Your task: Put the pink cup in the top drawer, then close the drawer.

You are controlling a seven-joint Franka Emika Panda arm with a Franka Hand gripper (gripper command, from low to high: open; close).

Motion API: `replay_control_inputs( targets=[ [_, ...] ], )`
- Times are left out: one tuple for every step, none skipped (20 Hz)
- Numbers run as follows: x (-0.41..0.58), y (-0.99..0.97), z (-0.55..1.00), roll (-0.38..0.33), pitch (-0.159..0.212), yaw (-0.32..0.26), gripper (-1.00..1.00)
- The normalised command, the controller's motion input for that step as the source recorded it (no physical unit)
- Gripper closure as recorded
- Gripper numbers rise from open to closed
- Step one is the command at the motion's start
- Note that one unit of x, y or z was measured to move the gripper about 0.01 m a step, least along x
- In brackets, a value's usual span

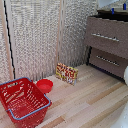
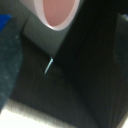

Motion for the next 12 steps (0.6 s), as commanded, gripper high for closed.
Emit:
replay_control_inputs(
  targets=[
    [0.0, 0.58, 0.24, -0.058, 0.111, 0.102, -1.0],
    [0.0, 0.57, 0.24, -0.079, 0.103, 0.095, -1.0],
    [0.0, 0.53, 0.26, -0.111, 0.102, 0.093, -1.0],
    [0.0, 0.51, 0.29, -0.142, 0.104, 0.079, -1.0],
    [0.0, 0.51, 0.26, -0.171, 0.093, 0.07, -1.0],
    [0.0, 0.49, 0.25, -0.204, 0.088, 0.057, -1.0],
    [0.0, 0.45, 0.26, -0.242, 0.087, 0.051, -1.0],
    [0.0, 0.42, 0.21, -0.261, 0.08, 0.055, -1.0],
    [-0.006, 0.39, 0.15, -0.284, 0.079, 0.057, -1.0],
    [-0.011, 0.31, 0.07, -0.31, 0.072, 0.074, -1.0],
    [-0.014, 0.21, 0.0, -0.324, 0.062, 0.102, -1.0],
    [-0.014, 0.07, 0.0, -0.332, 0.035, 0.142, -1.0]
  ],
)
